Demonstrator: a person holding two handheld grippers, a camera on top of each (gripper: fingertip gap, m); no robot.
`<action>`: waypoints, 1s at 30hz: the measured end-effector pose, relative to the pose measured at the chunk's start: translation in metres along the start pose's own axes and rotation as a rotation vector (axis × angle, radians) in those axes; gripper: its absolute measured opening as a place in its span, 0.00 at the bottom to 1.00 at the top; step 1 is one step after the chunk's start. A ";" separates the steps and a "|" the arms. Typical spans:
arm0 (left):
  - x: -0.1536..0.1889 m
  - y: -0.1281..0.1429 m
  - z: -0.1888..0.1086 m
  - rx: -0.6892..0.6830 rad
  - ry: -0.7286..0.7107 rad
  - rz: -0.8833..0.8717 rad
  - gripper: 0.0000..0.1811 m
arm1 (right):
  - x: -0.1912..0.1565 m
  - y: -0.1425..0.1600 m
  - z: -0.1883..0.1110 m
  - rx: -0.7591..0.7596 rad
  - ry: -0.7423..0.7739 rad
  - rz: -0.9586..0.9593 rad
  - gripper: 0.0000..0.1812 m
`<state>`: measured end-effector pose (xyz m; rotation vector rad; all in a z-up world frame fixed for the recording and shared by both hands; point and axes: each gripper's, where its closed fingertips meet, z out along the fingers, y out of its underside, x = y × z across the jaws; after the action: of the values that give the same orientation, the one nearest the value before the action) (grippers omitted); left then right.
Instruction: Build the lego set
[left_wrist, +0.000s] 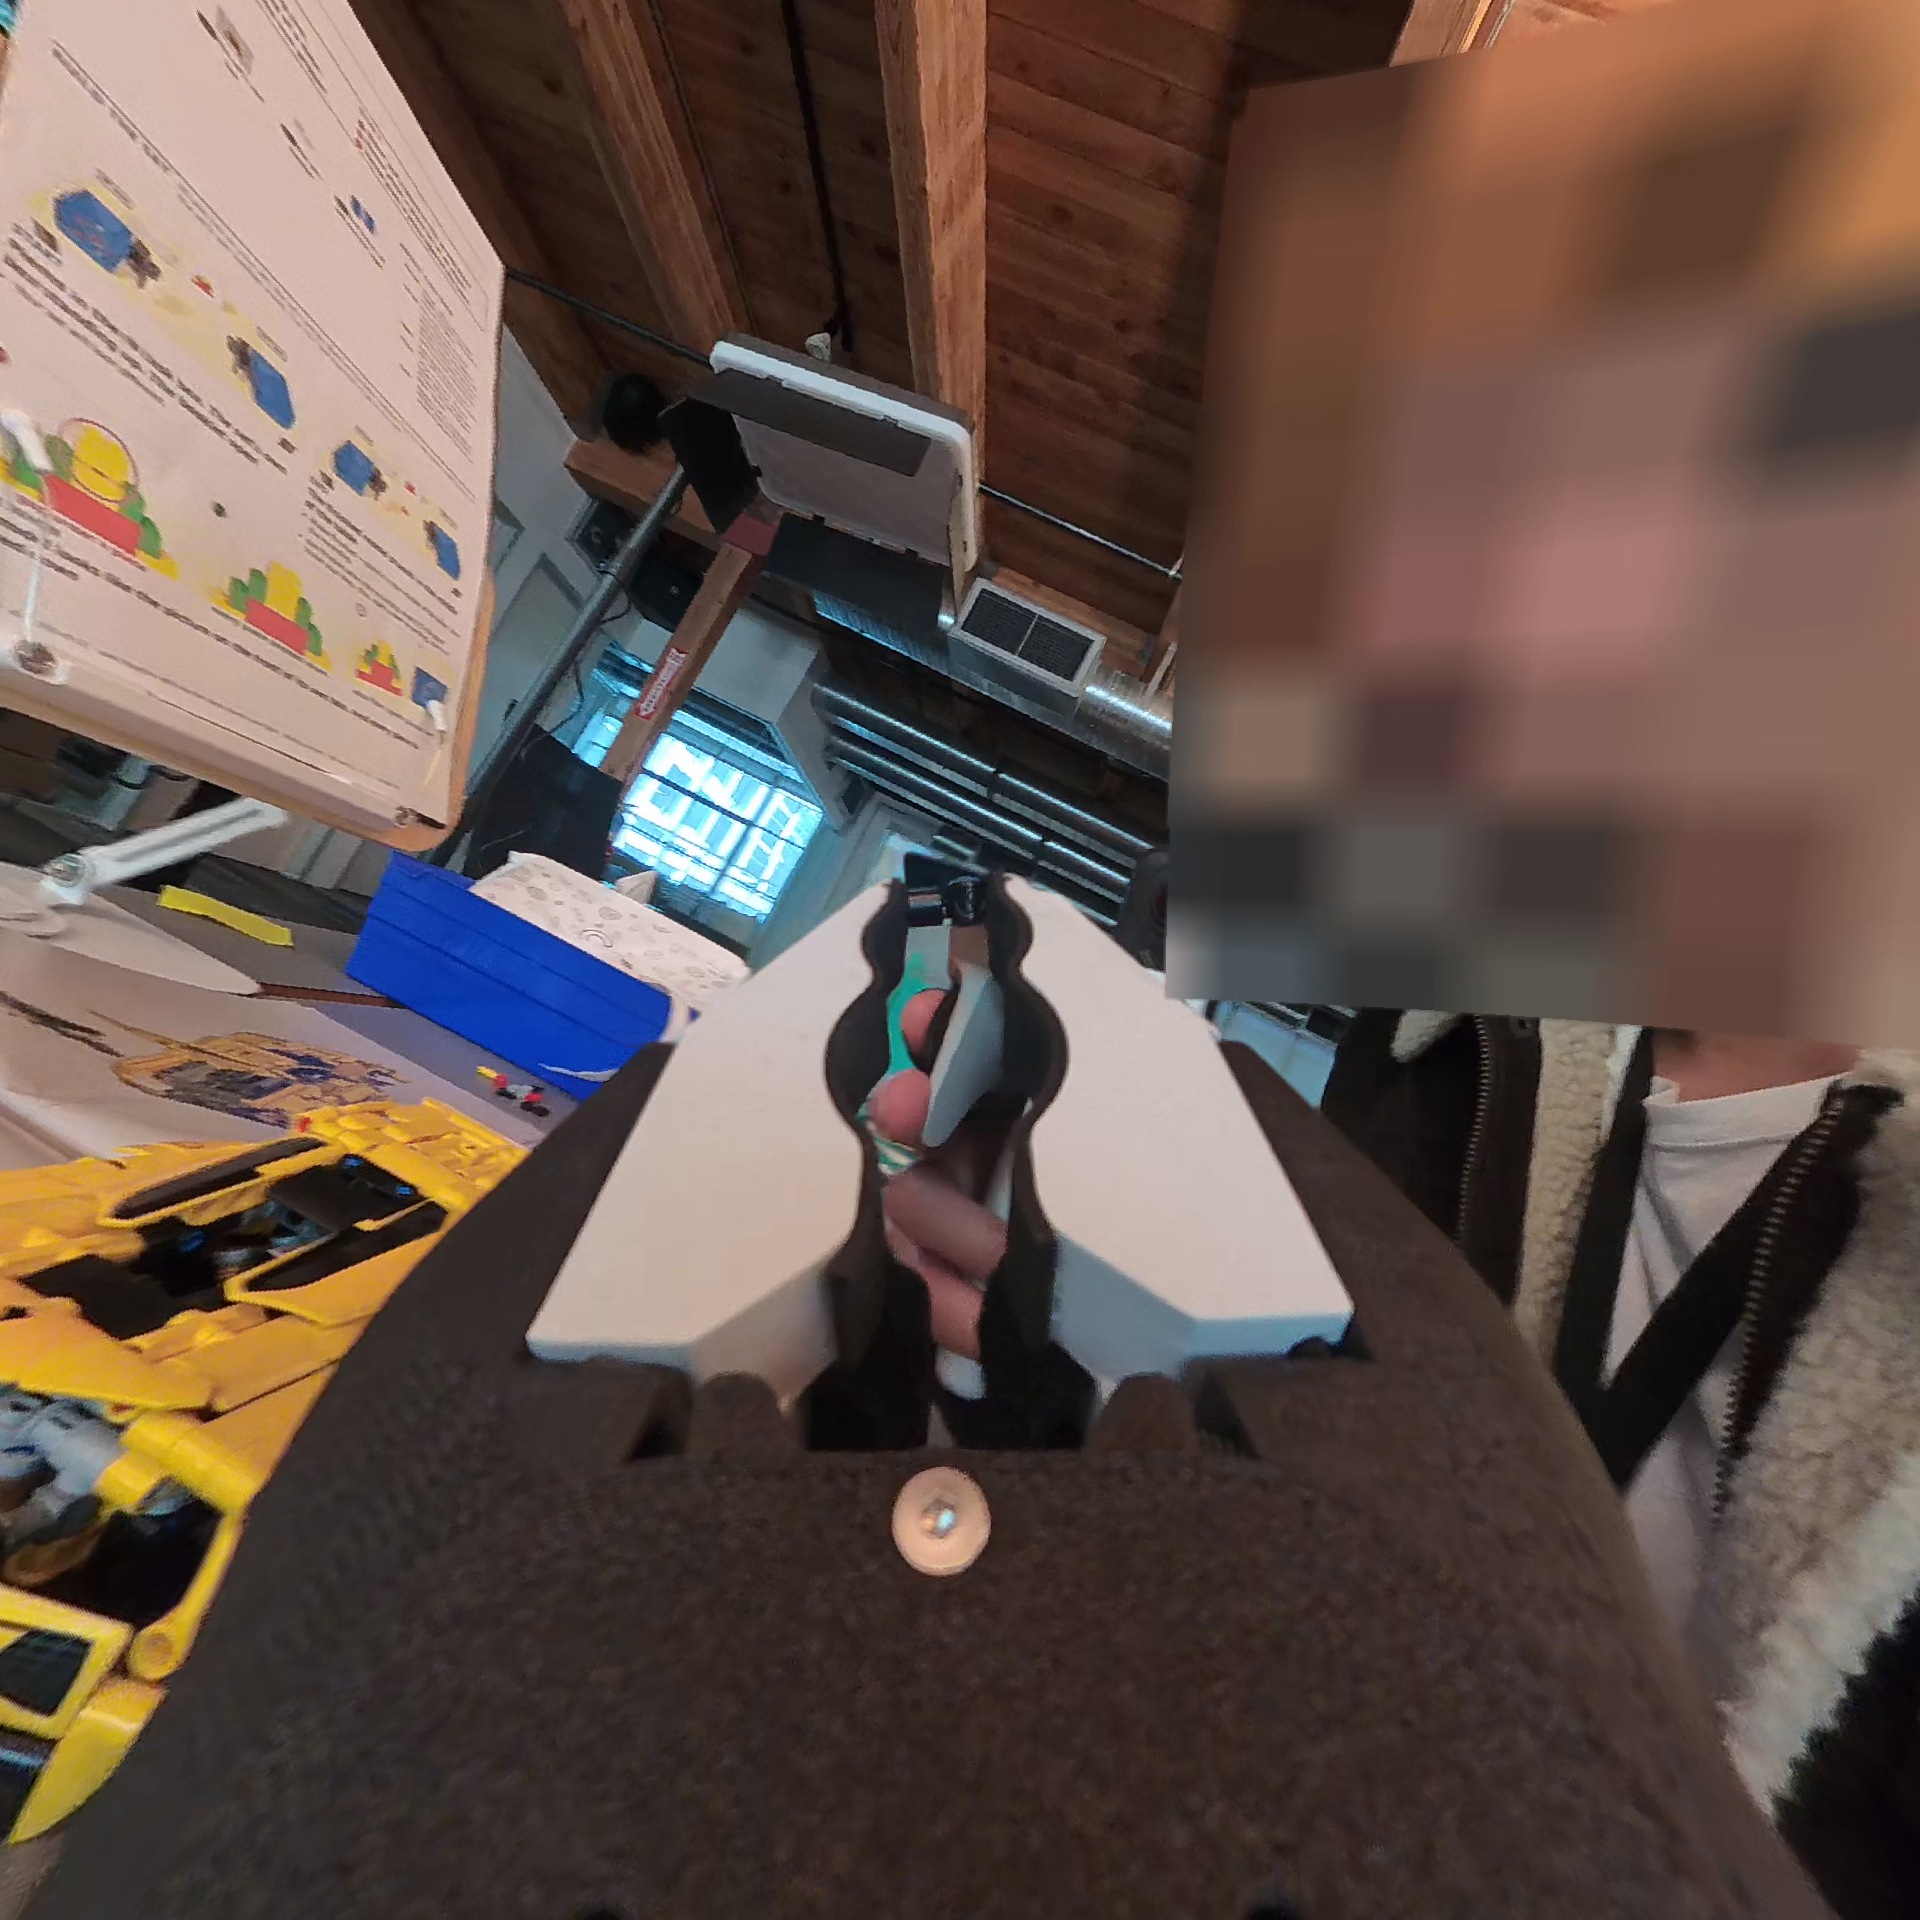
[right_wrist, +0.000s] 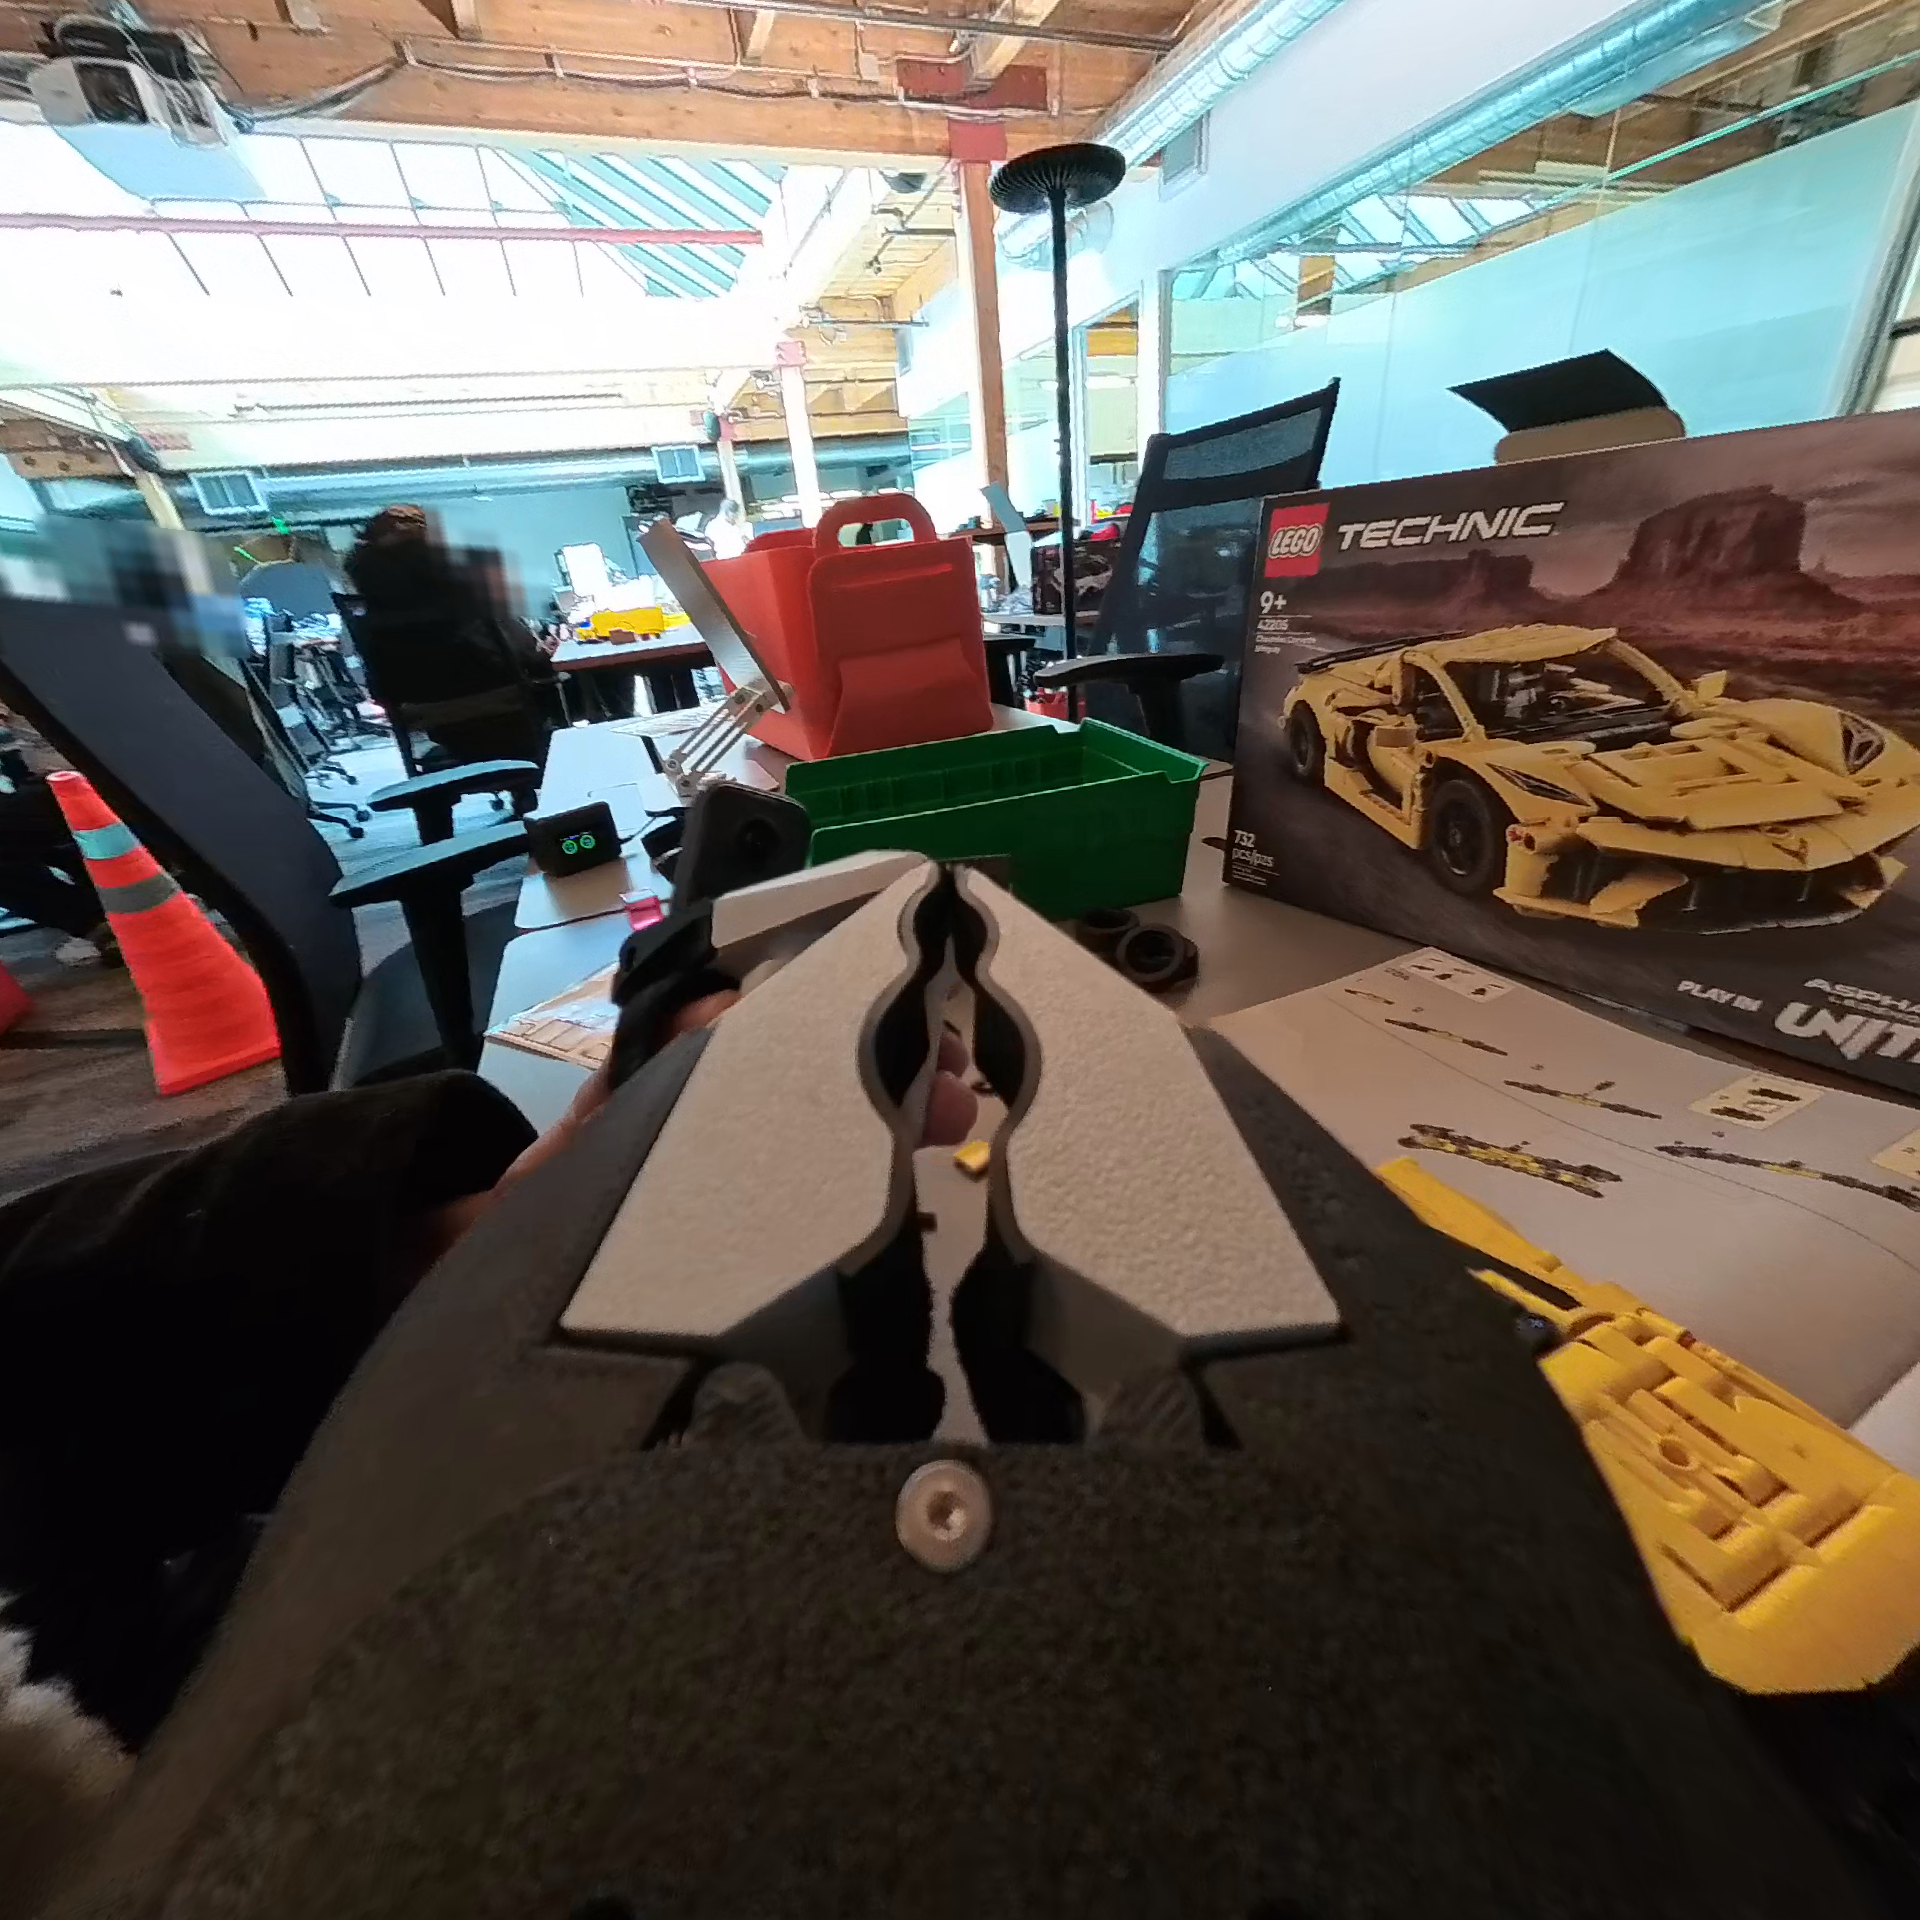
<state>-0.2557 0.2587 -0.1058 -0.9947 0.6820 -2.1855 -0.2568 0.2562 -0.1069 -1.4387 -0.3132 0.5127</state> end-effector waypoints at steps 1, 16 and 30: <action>0.001 0.000 0.000 -0.001 0.013 -0.018 0.08 | -0.001 -0.001 0.000 0.004 -0.013 0.015 0.00; 0.022 0.003 0.002 -0.015 0.181 -0.138 0.08 | -0.021 -0.009 -0.009 0.032 -0.350 0.367 0.02; 0.033 0.003 0.001 -0.018 0.280 -0.228 0.08 | -0.032 -0.011 -0.014 0.025 -0.487 0.491 0.02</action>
<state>-0.2705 0.2323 -0.0918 -0.8148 0.7457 -2.5541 -0.2757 0.2276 -0.0949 -1.3526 -0.3348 1.2704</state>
